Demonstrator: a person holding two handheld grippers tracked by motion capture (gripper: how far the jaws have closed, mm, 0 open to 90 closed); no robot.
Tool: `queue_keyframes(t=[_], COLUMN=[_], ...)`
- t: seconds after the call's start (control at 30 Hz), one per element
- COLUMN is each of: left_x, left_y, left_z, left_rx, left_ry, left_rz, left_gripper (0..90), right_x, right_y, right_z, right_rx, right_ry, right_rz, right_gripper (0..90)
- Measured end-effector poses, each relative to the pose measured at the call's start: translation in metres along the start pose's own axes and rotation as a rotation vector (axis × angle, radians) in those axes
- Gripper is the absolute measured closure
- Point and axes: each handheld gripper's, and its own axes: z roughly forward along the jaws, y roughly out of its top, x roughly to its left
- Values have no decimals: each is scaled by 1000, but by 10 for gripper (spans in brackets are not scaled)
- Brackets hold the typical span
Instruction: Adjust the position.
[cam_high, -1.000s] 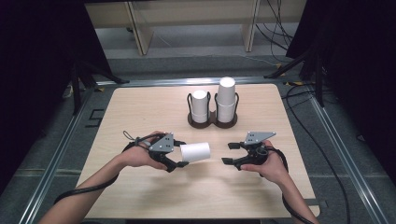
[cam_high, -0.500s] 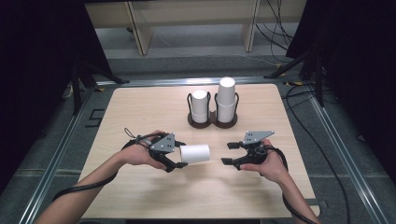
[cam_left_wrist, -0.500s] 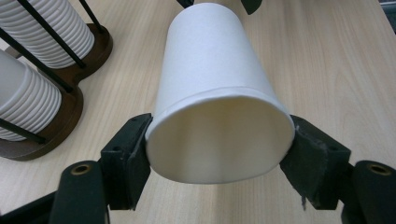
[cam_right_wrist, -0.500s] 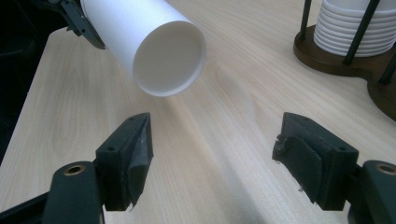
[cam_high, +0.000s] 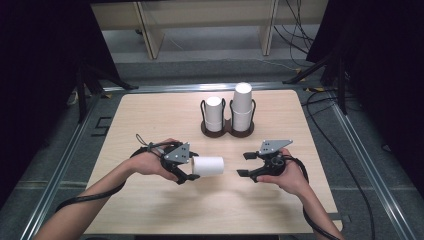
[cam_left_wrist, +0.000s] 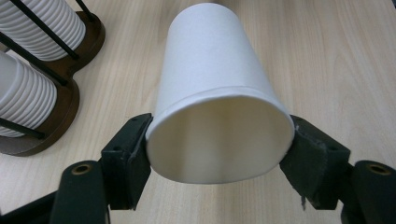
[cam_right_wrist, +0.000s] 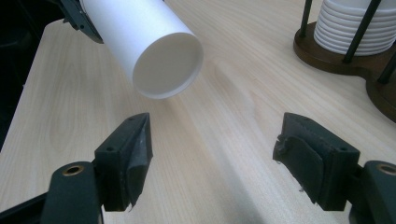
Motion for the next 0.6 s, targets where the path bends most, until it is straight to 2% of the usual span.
queue_keyframes(t=[0.1, 0.17, 0.27, 0.3, 0.33, 0.4, 0.47, 0.6], left_x=[0, 0, 2, 1, 1, 2, 3, 2], left_y=[1, 2, 3, 4, 4, 6, 7, 9], left_z=[-1, -1, -1, -2, -1, -3, -3, -3], left_rx=[16, 22, 40, 44, 43, 69, 72, 79], left_ry=[3, 4, -16, 0, -2, -14, -17, -14], left_rz=[3, 0, 3, 6, 6, 14, 21, 26], left_gripper=[295, 295, 295, 296, 297, 298, 299, 299], right_x=[1, 0, 1, 1, 0, 1, 1, 3], right_y=[0, 1, 2, 2, 3, 4, 6, 7], right_z=[0, 1, 2, 2, 2, 3, 3, 5], right_rx=[7, 8, 12, 12, 16, 25, 22, 30], right_ry=[-2, -2, -5, -3, -5, 6, 1, 5], right_rz=[2, -13, -15, -20, -28, -11, -27, -24], right_gripper=[259, 259, 259, 259, 259, 259, 259, 259])
